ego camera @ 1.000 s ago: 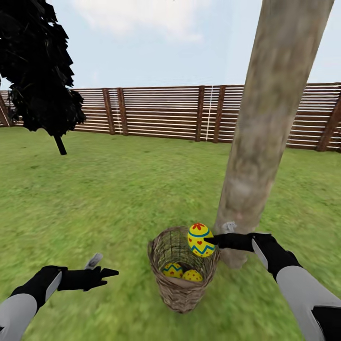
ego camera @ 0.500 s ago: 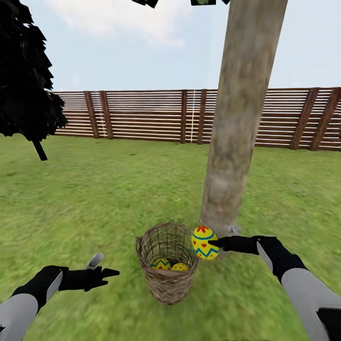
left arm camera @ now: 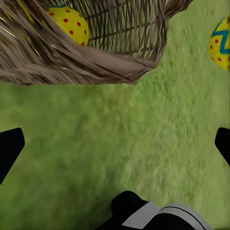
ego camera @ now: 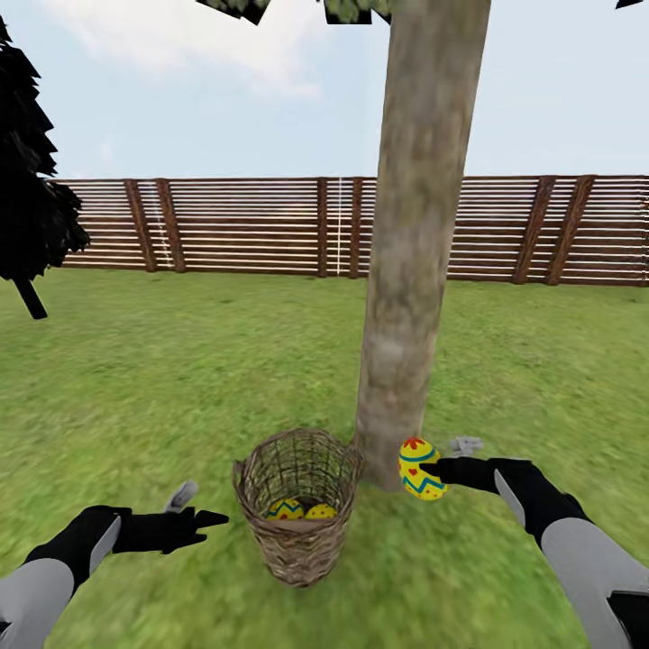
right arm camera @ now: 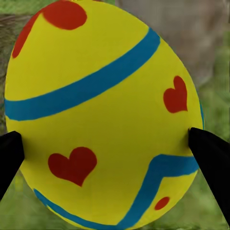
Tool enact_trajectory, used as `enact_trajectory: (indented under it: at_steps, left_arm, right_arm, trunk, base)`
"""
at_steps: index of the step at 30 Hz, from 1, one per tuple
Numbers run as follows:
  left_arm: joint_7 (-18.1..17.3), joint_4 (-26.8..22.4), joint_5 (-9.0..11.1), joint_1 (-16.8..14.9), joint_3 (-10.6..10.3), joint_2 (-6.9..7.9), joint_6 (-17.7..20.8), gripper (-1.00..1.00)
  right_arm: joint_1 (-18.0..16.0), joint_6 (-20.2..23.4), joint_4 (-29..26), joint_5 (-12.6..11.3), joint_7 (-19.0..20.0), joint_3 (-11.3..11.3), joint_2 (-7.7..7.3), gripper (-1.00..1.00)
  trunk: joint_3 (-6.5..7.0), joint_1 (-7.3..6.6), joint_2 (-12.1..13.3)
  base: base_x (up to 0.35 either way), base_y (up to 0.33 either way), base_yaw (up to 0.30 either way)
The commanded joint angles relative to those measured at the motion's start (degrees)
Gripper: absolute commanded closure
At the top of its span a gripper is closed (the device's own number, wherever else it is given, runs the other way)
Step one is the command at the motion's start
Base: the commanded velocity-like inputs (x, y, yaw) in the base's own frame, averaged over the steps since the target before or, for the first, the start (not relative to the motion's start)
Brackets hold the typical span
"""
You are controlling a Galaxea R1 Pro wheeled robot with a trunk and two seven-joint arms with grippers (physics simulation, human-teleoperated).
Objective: Take the three Easter eggs out of the wicker basket on the lawn in the garden, then place them on the lawn next to a single tree (choose any tree) so that all three eggs are next to the same tree and none are left in the basket.
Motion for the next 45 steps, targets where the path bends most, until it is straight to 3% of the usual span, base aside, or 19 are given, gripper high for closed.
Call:
enact_trajectory:
  at_steps: [1, 5, 9, 10, 12, 14, 17, 18, 19, 25, 28, 30, 31, 33, 34, 36, 40, 42, 45]
  left_arm:
    - [-0.13, -0.02, 0.09, -0.01, 0.14, 0.00, 0.51, -1.00]
    - [-0.17, -0.02, 0.16, -0.01, 0.11, -0.01, 0.51, -1.00]
    - [-0.21, -0.02, 0.16, -0.01, -0.01, -0.64, 0.49, -1.00]
    - [-0.35, -0.02, 0.16, -0.01, -1.48, -0.68, 0.35, -1.00]
    - [-1.65, -0.09, 0.23, -0.01, -7.28, -0.70, -0.28, -1.00]
    - [-5.76, -0.11, 0.25, -0.01, -12.36, -0.75, -0.41, -1.00]
    - [-15.82, -0.17, 0.25, -0.01, -25.95, -2.32, -0.49, -1.00]
    - [-17.94, -0.19, 0.25, -0.01, -29.33, -3.39, -0.57, -1.00]
    - [-18.93, -0.15, 0.25, -0.01, -31.09, -4.72, -1.05, -1.00]
    - [-19.65, -0.11, 0.56, -0.01, -32.32, -9.28, -3.99, -1.00]
    - [-19.53, -0.12, 1.35, -0.01, -32.03, -10.02, -7.11, -1.00]
    - [-19.41, -0.11, 4.23, -0.01, -31.96, -10.08, -9.26, -1.00]
    - [-19.37, -0.10, 6.72, 0.00, -31.95, -10.09, -9.72, -1.00]
    - [-19.15, -0.04, 13.89, 0.21, -31.99, -10.09, -10.20, -1.00]
    - [-19.12, -0.08, 15.33, 0.28, -31.99, -10.12, -10.26, -1.00]
    - [-19.21, -0.04, 16.68, 0.33, -31.89, -10.92, -10.30, -1.00]
    - [-19.54, -0.08, 21.37, 0.42, -31.78, -11.36, -10.24, -1.00]
    - [-20.58, -0.15, 22.79, 0.41, -31.77, -11.28, -10.22, -1.00]
    - [-23.34, -1.19, 23.40, 0.41, -31.61, -11.23, -10.18, -1.00]
  right_arm:
    - [-0.03, 0.38, -0.04, -0.09, -3.77, -0.16, 0.11, 1.00]
    - [-0.03, 0.16, 0.05, -0.03, -12.52, -0.02, 0.23, 1.00]
    - [0.09, 0.22, 0.07, 0.30, -13.59, 0.09, 0.30, 1.00]
    - [0.19, 0.23, 0.10, 0.34, -13.65, 0.10, 0.38, 1.00]
    - [0.23, 0.14, 0.74, 0.48, -13.75, 0.10, 1.14, 1.00]
    - [0.23, 0.09, 0.90, 0.52, -13.77, 0.10, 1.38, 1.00]
    - [0.23, 0.06, 1.20, 0.53, -13.77, 0.10, 1.47, 1.00]
    - [0.23, 0.06, 1.31, 0.53, -13.77, 0.10, 1.48, 1.00]
    - [0.23, 0.06, 1.35, 0.53, -13.77, 0.10, 1.48, 1.00]
    - [0.23, -0.01, 1.72, 0.53, -13.82, 0.12, 2.38, 1.00]
    - [0.23, -0.03, 1.81, 0.53, -13.86, 0.16, 2.75, 1.00]
    - [0.23, -0.09, 2.22, 0.55, -13.86, 0.18, 2.84, 1.00]
    - [0.23, -0.12, 2.57, 0.62, -13.86, 0.18, 2.86, 1.00]
    - [0.23, -0.19, 3.04, 0.76, -13.86, 0.19, 3.38, 1.00]
    - [0.23, -0.20, 3.13, 0.78, -13.87, 0.19, 3.51, 1.00]
    - [0.23, -0.47, 3.21, 0.74, -14.71, 0.19, 3.58, 1.00]
    - [0.23, -1.21, 3.50, 1.04, -24.33, 0.91, 4.18, 1.00]
    - [0.23, -4.89, 5.09, 1.12, -28.61, 3.11, 5.63, 1.00]
    - [0.23, -12.07, 9.44, 1.06, -33.51, 8.17, 6.18, 1.00]
  trunk:
    - [0.01, -0.01, -0.02]
    - [0.14, -0.01, -0.02]
    - [0.15, -0.01, -0.02]
    - [0.15, -0.01, -0.02]
    - [0.15, -0.01, -0.02]
    - [0.15, -0.01, -0.02]
    - [0.15, -0.01, -0.02]
    - [0.15, -0.01, -0.02]
    - [0.15, -0.01, -0.02]
    - [0.15, -0.01, -0.02]
    - [0.15, -0.01, -0.02]
    - [0.15, -0.01, -0.02]
    - [0.15, -0.01, -0.02]
    - [0.15, -0.01, -0.02]
    - [0.15, -0.01, -0.02]
    - [0.15, -0.01, -0.02]
    - [0.15, -0.01, -0.02]
    - [0.15, -0.01, -0.02]
    - [0.15, -0.01, -0.02]
  base:
    - [0.000, 0.000, -0.204]
    - [0.000, 0.000, -0.146]
    - [0.000, 0.000, -0.016]
    - [0.000, 0.000, -0.001]
    - [0.000, 0.000, 0.000]
    - [0.000, 0.000, 0.000]
    - [0.000, 0.000, 0.000]
    - [0.000, 0.000, 0.000]
    - [0.000, 0.000, 0.000]
    - [0.000, 0.000, 0.000]
    - [0.000, 0.000, 0.000]
    - [0.000, 0.000, 0.000]
    - [0.000, 0.000, 0.000]
    - [0.000, 0.000, 0.000]
    - [0.000, 0.000, 0.000]
    - [0.000, 0.000, 0.000]
    - [0.000, 0.000, 0.000]
    - [0.000, 0.000, 0.000]
    - [0.062, -0.060, 0.000]
